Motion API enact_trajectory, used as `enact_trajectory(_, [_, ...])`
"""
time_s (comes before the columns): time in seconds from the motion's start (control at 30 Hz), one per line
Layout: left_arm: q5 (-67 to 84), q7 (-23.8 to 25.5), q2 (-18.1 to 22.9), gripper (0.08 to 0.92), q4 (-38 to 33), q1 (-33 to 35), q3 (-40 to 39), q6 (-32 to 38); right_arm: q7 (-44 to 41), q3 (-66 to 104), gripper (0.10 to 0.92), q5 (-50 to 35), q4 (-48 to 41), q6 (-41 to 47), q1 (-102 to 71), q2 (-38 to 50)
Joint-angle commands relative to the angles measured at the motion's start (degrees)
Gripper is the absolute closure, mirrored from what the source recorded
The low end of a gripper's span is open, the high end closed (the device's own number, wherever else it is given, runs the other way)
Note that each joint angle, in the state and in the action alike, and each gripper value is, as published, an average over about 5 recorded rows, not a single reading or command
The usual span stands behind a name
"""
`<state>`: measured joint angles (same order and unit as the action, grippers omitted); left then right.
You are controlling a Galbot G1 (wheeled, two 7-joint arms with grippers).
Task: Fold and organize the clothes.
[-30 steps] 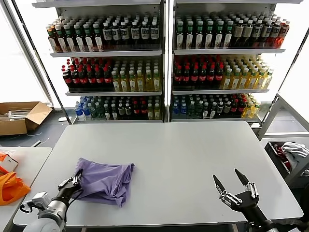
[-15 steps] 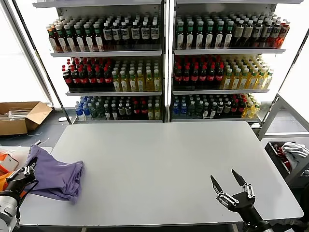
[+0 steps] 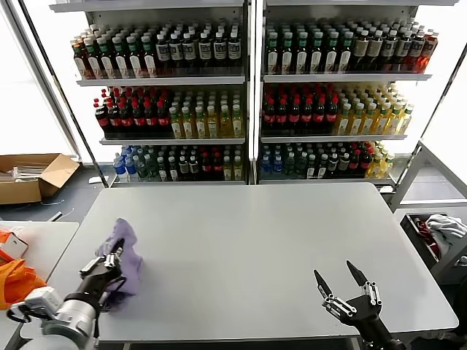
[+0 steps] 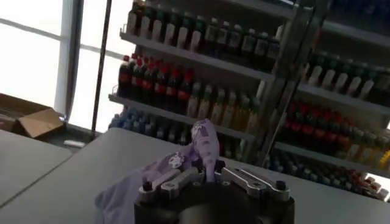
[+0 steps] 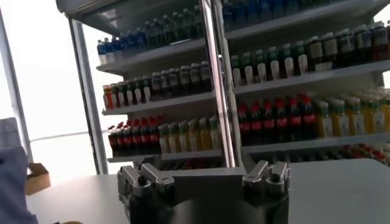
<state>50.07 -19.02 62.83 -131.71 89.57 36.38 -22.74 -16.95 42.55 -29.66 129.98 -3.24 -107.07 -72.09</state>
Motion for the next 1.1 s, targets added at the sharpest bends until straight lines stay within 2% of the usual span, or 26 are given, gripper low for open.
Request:
enact_trajectory(0.03, [-1.7, -10.5, 6.1, 0.877, 14.9, -21.1, -40.4, 0.0, -0.1, -0.7, 0.203, 2.4, 1.0, -0.3, -2.9, -1.4])
enact_trajectory(0.17, [0.4, -11.5, 10.5, 0.877, 21.0, -27.1, -44.4, -0.5, 1.0, -2.1, 0.203, 4.9, 1.0, 0.8, -2.4, -1.8])
enact_trajectory(0.3, [1.0, -12.0, 13.2, 0.877, 25.7, -30.9, -45.1, -0.6, 4.1, -4.4, 0.203, 8.9, 0.8, 4.7, -0.7, -2.0])
enact_trajectory(0.47, [1.6, -10.9, 13.0, 0.877, 25.9, -32.2, -44.2, -0.3, 10.7, -9.0, 0.203, 11.4, -0.5, 11.7, 3.1, -0.6])
enact_trajectory(0.6, [-0.8, -7.0, 11.4, 0.845, 23.3, -31.6, -42.7, 5.4, 15.4, -13.1, 0.203, 9.9, -2.2, 16.6, 8.3, 0.7])
enact_trajectory(0.77, [1.1, -0.5, 8.0, 0.705, 16.6, -28.0, -37.9, 8.2, 21.1, -20.1, 0.203, 3.1, -5.2, 21.1, 15.6, 1.5])
enact_trajectory(0.9, [0.7, 5.9, 4.0, 0.592, 13.1, -24.1, -32.4, 10.3, 25.5, -25.7, 0.203, 2.0, -8.2, 23.4, 21.5, 1.3])
enact_trajectory(1.1, [0.8, 8.3, -1.0, 0.419, 9.8, -18.8, -24.4, 11.0, 29.8, -32.6, 0.203, 2.2, -15.3, 26.5, 30.0, -1.9])
